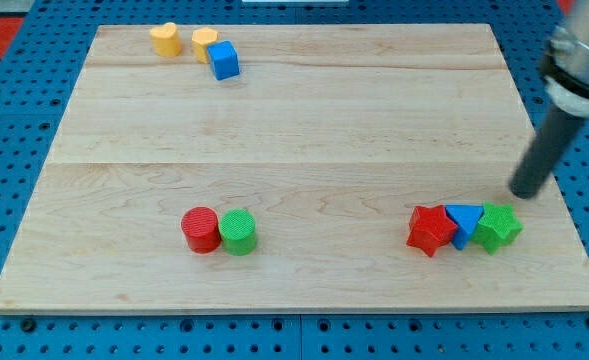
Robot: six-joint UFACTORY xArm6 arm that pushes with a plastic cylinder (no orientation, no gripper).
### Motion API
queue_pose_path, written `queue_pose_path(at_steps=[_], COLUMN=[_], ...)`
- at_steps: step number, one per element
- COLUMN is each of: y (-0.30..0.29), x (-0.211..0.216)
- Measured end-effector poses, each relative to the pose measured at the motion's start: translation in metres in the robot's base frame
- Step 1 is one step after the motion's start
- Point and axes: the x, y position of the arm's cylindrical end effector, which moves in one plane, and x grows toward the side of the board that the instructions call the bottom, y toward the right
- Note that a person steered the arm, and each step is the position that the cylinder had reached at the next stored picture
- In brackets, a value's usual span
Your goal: Slide the group of blocks to the left
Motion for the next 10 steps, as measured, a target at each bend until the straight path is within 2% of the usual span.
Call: queue_pose_path(at_steps=[1,4,9,10], y=[0.012,0.001,-0.063,-0.091], x=[0.057,0.061,-0.017,-0.019])
